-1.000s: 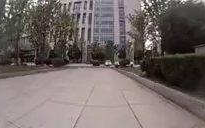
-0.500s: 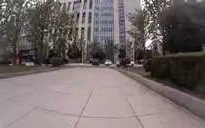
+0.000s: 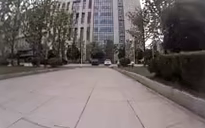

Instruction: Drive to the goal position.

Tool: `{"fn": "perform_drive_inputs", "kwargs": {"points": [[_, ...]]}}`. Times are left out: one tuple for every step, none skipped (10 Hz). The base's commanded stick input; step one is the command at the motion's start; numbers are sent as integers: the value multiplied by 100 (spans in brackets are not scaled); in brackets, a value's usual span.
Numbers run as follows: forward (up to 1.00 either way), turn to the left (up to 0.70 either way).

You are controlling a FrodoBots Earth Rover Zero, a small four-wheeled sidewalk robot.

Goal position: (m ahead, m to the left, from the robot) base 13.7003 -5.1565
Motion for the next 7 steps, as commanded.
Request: {"fn": "perform_drive_inputs", "kwargs": {"points": [[70,0],[70,0],[70,0],[70,0],[70,0],[70,0],[70,0]]}}
